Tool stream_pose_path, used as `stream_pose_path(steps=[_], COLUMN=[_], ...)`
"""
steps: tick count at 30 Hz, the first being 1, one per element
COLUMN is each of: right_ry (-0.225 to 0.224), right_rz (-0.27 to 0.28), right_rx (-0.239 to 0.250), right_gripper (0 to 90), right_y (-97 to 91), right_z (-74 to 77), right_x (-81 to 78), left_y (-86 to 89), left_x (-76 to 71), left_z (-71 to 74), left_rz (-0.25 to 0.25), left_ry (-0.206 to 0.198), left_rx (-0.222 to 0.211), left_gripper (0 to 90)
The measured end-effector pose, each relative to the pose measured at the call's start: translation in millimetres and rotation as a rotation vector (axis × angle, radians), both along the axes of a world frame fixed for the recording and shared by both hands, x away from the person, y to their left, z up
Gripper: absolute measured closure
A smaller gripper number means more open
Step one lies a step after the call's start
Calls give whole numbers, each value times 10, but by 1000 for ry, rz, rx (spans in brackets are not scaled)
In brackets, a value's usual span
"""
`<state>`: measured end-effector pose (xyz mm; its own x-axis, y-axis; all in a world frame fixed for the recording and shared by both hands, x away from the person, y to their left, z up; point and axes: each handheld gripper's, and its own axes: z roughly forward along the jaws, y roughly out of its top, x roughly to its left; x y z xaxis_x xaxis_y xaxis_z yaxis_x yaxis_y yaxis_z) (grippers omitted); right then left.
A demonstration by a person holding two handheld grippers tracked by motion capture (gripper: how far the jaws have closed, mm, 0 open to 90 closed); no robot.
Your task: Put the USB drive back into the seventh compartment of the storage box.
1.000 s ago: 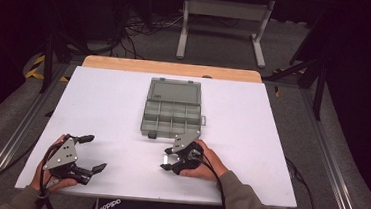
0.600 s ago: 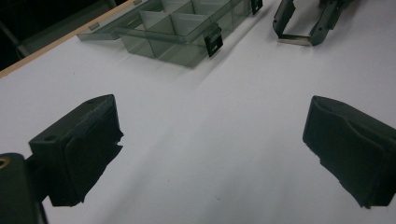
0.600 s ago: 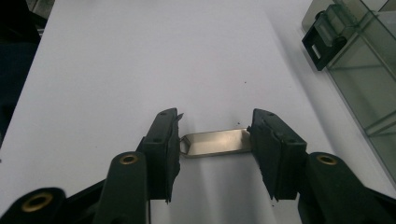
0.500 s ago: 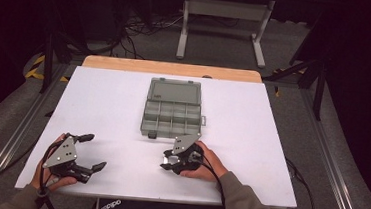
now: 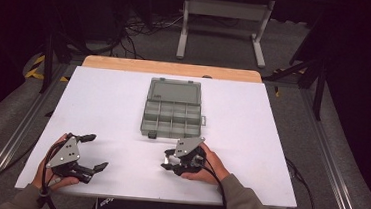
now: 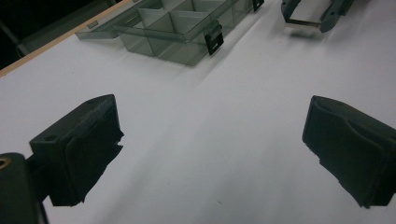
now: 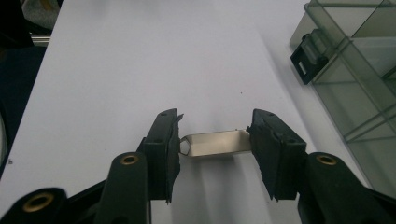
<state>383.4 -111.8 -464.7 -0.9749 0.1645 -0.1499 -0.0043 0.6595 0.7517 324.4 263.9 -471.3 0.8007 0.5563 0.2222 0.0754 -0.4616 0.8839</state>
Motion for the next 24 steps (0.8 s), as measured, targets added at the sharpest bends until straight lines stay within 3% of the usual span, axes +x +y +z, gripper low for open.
stream_pose_path(steps=[24], right_ry=[-112], right_rz=[-56], right_rx=[86], right_gripper=[535], right_y=[-101], right_z=[242], right_x=[-128], left_y=[12], left_x=[13], left_z=[0], left_rz=[4], left_ry=[3], left_rx=[-11], left_gripper=[53])
